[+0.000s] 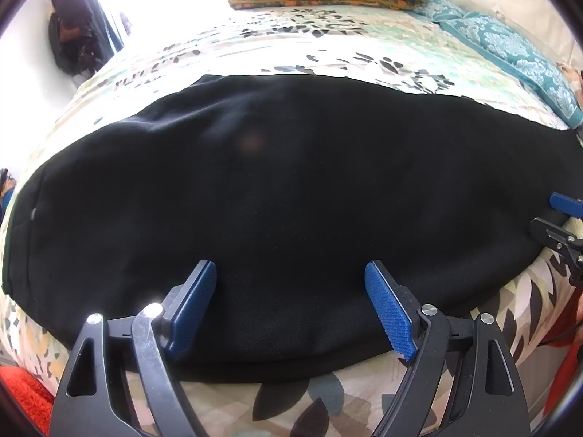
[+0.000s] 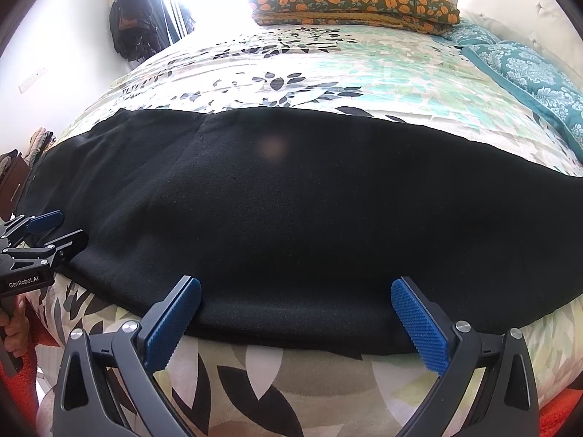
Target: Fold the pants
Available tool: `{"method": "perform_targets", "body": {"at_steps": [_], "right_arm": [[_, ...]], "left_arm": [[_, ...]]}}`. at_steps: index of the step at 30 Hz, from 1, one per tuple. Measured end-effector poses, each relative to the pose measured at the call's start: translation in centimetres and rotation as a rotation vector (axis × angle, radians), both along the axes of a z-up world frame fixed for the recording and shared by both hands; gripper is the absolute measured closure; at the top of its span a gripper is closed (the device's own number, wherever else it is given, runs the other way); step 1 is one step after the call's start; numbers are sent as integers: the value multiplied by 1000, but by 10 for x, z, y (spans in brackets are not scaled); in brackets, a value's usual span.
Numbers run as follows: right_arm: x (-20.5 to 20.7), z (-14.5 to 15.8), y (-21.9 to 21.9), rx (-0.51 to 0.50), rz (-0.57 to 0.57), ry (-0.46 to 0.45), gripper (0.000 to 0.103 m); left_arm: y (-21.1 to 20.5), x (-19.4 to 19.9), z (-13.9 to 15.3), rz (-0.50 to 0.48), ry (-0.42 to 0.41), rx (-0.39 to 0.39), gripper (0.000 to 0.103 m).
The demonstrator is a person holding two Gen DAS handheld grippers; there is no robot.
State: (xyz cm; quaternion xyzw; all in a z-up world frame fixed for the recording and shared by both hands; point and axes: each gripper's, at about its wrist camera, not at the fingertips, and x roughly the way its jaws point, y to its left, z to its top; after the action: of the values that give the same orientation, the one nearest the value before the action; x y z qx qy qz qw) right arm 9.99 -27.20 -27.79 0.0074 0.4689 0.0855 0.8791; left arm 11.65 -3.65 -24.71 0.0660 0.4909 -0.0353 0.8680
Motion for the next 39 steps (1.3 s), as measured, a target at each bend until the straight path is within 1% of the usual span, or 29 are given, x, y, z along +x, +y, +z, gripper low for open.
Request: {"method": "perform_targets", "body": {"at_steps": [4, 5, 6, 7, 8, 10, 12, 14, 16, 18, 20, 22, 25, 27, 30, 35, 36, 37, 38, 39], "right_arm": [[2, 7, -5, 26, 14, 28, 0], [0, 22, -19, 60, -20, 19, 0], [0, 22, -19, 60, -20, 19, 0], [-3, 32, -33, 102, -53, -12, 0], [-6, 43, -53, 154, -102, -42, 0], [-14, 59, -106, 278, -237, -91, 0], [-25, 67, -170, 420, -404, -130, 0], [-39, 67, -237, 536, -594, -135, 0], [-55, 65, -294, 606, -761, -126, 0], [-70, 64, -336, 644, -841, -143, 0], [-73, 57, -364, 691, -849, -121, 0], [-69, 44, -381, 772, -827, -67, 3], [-60, 28, -387, 860, -798, -16, 6], [-51, 23, -386, 883, -767, -5, 6], [-38, 8, -389, 890, -757, 43, 13], [-31, -4, -399, 896, -746, 21, 14], [-30, -4, -398, 884, -739, 20, 18], [-30, -3, -398, 851, -736, 23, 37], [-31, -2, -398, 805, -742, 34, 77], [-31, -4, -398, 777, -750, 54, 83]], "left_arm": [[0, -1, 0, -7, -2, 5, 18], [0, -1, 0, -10, -3, 5, 17], [0, -1, -1, -12, -4, 4, 17], [0, -1, -1, -13, -5, 3, 17], [0, -1, -1, -14, -5, 3, 17], [0, 0, -1, -15, -3, 4, 15], [0, 1, -1, -15, -2, 4, 15], [1, 1, -1, -15, -3, 4, 15], [1, 1, -1, -13, -4, 3, 15], [0, 1, -2, -10, -5, 3, 15], [0, 2, -2, -5, -6, 4, 14], [-1, 1, -2, -3, -7, 6, 14], [0, 1, -2, -3, -8, 3, 14], [0, 0, -2, -3, -10, 4, 14], [-1, 0, -2, -1, -14, 6, 14], [-1, -1, -3, 5, -22, 9, 13], [-2, -1, -3, 7, -22, 11, 13], [-2, -1, -3, 9, -18, 12, 13], [-1, 1, -1, 12, -7, 11, 13], [-1, 2, 2, 22, 9, 14, 13]]}}
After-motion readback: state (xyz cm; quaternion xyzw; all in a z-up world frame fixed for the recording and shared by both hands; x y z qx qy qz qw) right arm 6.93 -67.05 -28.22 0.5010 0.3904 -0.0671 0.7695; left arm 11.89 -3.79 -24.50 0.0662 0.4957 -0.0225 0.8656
